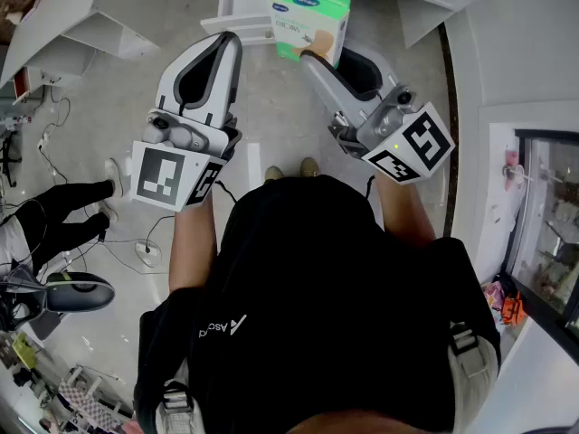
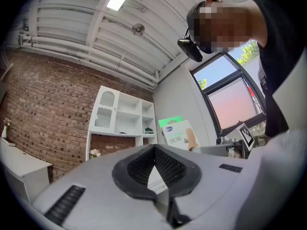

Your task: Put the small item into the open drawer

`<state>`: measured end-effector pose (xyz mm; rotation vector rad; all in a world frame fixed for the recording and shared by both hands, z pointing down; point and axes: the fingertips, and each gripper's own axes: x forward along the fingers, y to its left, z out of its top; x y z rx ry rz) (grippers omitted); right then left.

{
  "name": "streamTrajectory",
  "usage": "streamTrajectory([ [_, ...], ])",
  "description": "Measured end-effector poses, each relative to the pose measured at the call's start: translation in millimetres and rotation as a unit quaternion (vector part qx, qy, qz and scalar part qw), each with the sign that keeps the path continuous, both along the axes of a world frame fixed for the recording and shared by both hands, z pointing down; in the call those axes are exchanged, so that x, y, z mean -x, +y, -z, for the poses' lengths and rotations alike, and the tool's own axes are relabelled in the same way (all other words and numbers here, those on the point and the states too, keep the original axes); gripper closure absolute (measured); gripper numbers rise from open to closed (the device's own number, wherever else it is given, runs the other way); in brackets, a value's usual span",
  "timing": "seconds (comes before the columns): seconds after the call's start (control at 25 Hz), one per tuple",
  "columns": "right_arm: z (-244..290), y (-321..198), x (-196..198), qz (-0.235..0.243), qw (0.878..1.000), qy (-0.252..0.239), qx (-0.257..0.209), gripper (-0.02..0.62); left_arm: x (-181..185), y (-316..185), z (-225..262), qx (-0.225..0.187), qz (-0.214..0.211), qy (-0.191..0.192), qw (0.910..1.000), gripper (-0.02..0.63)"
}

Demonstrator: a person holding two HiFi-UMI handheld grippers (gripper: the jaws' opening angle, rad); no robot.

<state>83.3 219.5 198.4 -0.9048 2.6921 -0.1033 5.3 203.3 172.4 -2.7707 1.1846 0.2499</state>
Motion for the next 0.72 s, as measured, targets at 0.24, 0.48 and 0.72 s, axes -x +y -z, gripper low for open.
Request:
streamTrajectory([
  [0.24, 0, 0, 0, 0.002, 1.0, -0.004, -0.001, 0.509, 1, 0, 0, -0.001, 0.003, -0.002, 1.0, 0.607],
  [0.48, -3, -1, -1, -0.001, 1.0, -0.001, 0.006, 0.509, 10, 4, -3, 0.003, 0.015, -0.007, 0.9999, 0.607],
  [0.72, -4, -5, -9, 0.015, 1.0, 0.0, 0.008, 0.509, 1, 2, -4, 0.004, 0.031, -0.015, 0.9994, 0.607],
])
